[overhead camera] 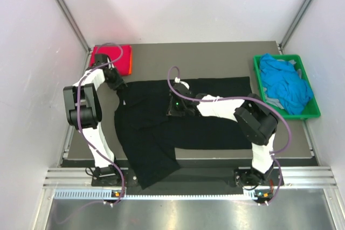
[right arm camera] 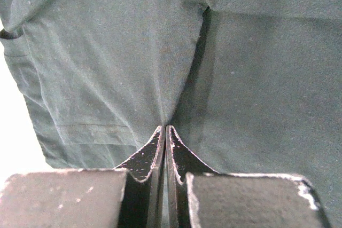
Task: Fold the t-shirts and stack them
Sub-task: Fold the tshirt
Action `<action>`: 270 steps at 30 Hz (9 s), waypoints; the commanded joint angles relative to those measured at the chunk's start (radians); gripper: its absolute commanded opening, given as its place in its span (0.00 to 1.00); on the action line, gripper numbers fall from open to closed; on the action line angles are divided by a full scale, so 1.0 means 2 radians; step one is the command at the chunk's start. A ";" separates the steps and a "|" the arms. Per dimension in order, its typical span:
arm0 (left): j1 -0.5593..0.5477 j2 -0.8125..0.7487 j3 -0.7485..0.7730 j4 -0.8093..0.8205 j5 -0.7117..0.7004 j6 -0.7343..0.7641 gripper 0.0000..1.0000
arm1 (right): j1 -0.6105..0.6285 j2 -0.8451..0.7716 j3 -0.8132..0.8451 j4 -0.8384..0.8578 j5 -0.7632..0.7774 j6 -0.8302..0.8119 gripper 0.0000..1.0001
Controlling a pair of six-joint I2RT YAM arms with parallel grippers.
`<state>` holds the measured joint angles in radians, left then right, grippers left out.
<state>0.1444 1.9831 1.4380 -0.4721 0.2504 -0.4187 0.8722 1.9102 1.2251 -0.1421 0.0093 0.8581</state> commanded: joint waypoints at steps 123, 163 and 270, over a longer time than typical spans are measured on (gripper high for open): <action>0.067 0.078 0.033 -0.020 0.028 -0.084 0.32 | 0.225 0.220 0.328 -0.123 0.363 -0.109 0.42; 0.067 0.066 0.076 -0.062 -0.045 -0.047 0.33 | 0.099 -0.046 0.078 -0.023 0.126 -0.120 0.21; 0.060 -0.346 -0.179 -0.129 0.049 -0.142 0.38 | 0.269 -0.244 -0.276 0.263 0.092 -0.335 0.50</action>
<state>0.2279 1.2366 0.9375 -0.8467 0.2626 -0.6853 1.3231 1.3895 0.6289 0.2035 0.0921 0.3977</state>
